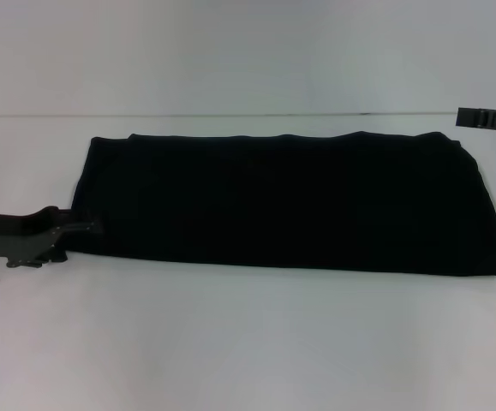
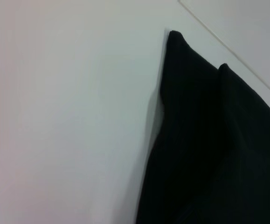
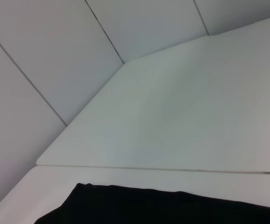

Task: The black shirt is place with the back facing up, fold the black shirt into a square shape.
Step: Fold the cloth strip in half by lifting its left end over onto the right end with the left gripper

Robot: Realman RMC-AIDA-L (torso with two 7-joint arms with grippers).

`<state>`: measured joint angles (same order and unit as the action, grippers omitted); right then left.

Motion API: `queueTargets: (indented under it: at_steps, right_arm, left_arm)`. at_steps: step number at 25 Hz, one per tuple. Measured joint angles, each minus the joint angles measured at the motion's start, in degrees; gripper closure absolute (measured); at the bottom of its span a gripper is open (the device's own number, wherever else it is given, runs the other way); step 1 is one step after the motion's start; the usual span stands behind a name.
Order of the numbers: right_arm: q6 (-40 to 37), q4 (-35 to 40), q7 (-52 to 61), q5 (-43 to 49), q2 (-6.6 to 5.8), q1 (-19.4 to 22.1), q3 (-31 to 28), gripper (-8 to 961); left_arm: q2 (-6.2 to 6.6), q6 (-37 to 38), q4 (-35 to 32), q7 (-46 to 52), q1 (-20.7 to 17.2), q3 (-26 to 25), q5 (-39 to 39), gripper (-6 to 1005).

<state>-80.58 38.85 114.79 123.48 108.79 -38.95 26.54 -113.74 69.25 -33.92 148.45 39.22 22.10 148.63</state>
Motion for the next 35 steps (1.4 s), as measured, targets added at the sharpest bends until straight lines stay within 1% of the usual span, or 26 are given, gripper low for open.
queueTargets:
  at_steps: [14,24,35]
  right_arm:
    - [-0.3,0.1,0.0,-0.6,0.00,0.1,0.0,24]
    - [-0.1,0.1,0.0,-0.6,0.00,-0.2,0.0,23]
    - [0.0,0.1,0.0,-0.6,0.00,-0.2,0.0,22]
  left_arm:
    - [0.17,-2.2,0.0,0.1,0.8,1.3,0.0,118]
    - [0.19,-2.4,0.6,-0.3,2.0,1.3,-0.2,121]
    - [0.26,-2.4,0.4,-0.7,2.3,1.3,-0.5,125]
